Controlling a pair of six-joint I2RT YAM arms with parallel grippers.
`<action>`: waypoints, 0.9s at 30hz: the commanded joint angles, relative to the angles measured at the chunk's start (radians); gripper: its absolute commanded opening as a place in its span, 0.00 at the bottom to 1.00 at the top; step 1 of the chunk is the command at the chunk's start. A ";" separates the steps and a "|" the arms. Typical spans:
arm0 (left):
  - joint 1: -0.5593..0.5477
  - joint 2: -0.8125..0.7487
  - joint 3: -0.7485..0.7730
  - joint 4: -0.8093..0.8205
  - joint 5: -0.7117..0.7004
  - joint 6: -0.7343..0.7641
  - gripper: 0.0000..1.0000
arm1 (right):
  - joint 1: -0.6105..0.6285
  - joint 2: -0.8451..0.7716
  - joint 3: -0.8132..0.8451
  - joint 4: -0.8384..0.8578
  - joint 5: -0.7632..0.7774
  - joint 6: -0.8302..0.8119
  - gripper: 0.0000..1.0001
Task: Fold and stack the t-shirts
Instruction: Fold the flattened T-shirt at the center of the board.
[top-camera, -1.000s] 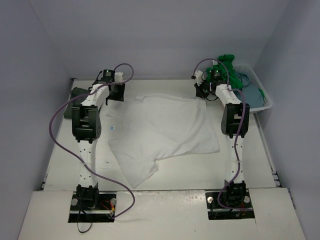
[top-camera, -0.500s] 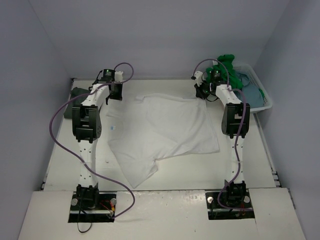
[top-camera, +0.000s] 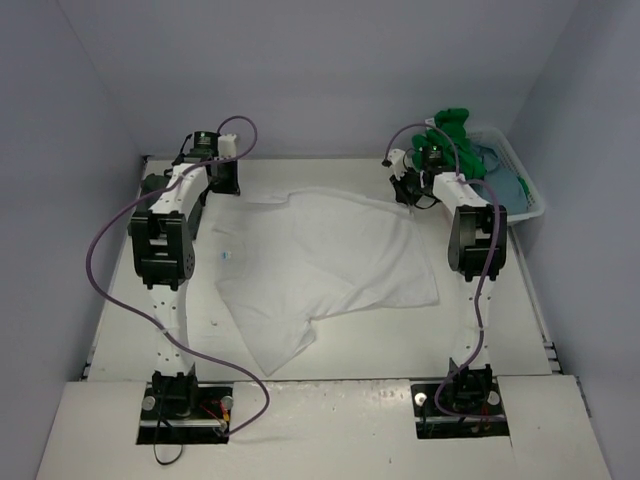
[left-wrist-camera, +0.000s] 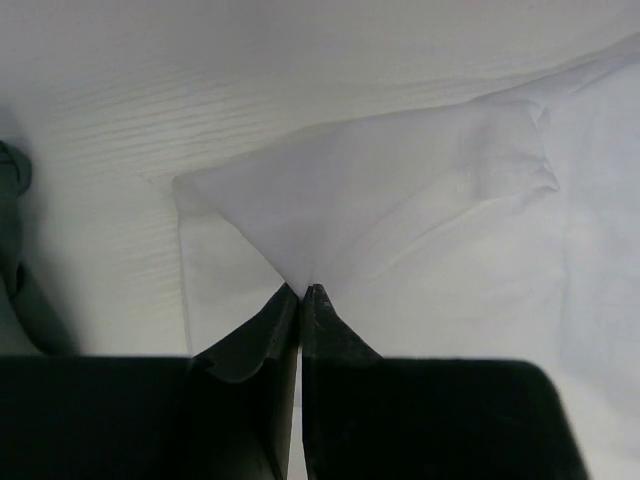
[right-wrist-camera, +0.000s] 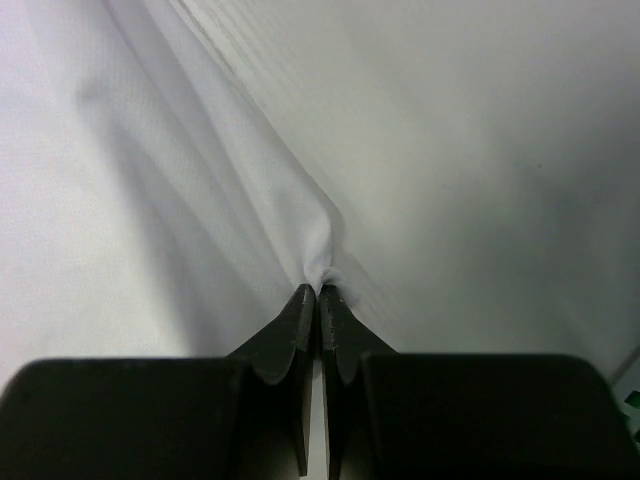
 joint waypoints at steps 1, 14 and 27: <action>0.019 -0.121 0.001 0.012 0.040 -0.027 0.00 | 0.016 -0.095 -0.011 0.109 0.044 -0.012 0.00; 0.046 -0.107 0.036 -0.014 0.170 -0.116 0.00 | 0.083 0.082 0.281 0.287 0.207 0.021 0.00; 0.080 -0.121 0.055 -0.077 0.250 -0.139 0.00 | 0.105 -0.011 0.112 0.247 0.187 -0.059 0.00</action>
